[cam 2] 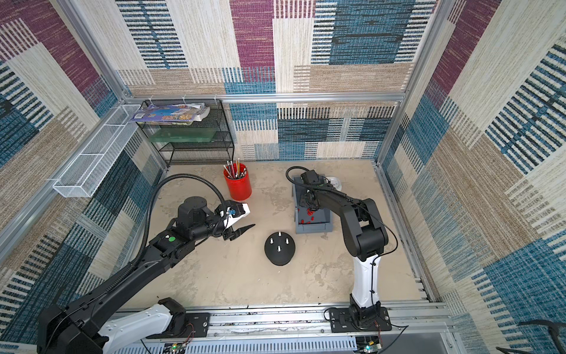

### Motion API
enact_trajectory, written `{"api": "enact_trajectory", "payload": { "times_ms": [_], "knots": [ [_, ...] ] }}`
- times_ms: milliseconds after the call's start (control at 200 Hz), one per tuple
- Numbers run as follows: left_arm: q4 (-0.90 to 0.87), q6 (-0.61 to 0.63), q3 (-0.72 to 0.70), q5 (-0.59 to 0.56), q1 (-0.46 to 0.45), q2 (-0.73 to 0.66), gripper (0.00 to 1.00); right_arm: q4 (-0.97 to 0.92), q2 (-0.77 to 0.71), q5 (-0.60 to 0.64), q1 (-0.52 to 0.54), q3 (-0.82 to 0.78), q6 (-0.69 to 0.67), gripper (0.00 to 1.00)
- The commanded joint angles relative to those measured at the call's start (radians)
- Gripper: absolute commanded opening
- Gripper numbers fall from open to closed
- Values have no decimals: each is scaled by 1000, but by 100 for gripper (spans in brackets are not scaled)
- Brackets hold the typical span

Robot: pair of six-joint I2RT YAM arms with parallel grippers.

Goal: Cover the protruding screws with screw protection sleeves
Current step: Pick up the screw protection sleeve from the storage box.

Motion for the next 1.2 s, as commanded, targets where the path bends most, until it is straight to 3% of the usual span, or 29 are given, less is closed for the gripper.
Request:
{"api": "enact_trajectory", "payload": {
  "times_ms": [0, 656, 816, 1192],
  "knots": [
    [0, 6, -3, -1, -3, 4, 75, 47, 8, 8, 0, 10, 13, 19],
    [-4, 12, -3, 6, -12, 22, 75, 62, 81, -6, -5, 65, 16, 18],
    [-3, 15, -3, 5, -14, 23, 75, 63, 82, -11, -7, 67, 15, 11],
    [-3, 17, -4, 4, -19, 24, 75, 46, 76, -16, -15, 57, -3, 15]
  ]
}}
